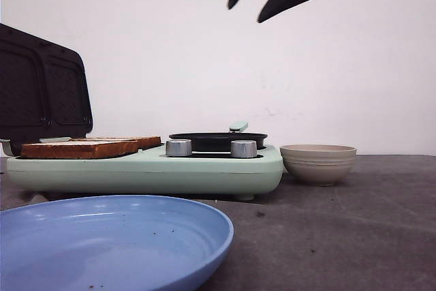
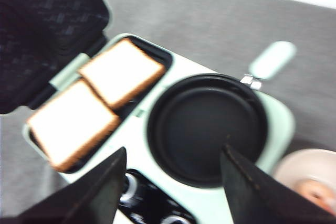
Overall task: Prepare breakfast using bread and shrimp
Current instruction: 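Raise the right gripper away from the sandwich maker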
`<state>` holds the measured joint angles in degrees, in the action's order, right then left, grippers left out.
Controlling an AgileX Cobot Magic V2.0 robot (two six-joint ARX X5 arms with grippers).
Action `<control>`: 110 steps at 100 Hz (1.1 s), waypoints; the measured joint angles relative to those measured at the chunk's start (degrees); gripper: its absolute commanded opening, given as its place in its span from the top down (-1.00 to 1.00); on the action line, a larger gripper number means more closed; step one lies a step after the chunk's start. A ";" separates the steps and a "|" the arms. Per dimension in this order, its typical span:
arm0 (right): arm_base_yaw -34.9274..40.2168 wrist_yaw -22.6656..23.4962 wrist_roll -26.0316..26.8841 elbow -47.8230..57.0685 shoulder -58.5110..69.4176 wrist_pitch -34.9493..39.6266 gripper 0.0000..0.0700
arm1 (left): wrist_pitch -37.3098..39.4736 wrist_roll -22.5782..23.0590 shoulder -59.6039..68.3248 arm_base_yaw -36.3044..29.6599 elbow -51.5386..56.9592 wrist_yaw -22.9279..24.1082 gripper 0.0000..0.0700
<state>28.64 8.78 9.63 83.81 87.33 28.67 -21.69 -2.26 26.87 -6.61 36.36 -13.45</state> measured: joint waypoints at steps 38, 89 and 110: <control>-4.50 -1.36 -1.97 -20.02 -17.07 -11.02 0.01 | 0.00 0.00 0.00 0.00 0.00 0.00 0.10; -4.76 -1.51 0.66 -55.80 -36.30 -27.26 0.01 | -0.26 0.02 0.00 0.00 0.00 0.00 0.10; -4.76 -1.51 1.14 -57.27 -35.85 -27.69 0.01 | -0.59 -1.46 0.00 0.00 0.00 0.00 0.10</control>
<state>23.88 7.27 10.76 26.55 51.48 0.97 -22.28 -3.73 26.87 -6.61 36.36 -13.45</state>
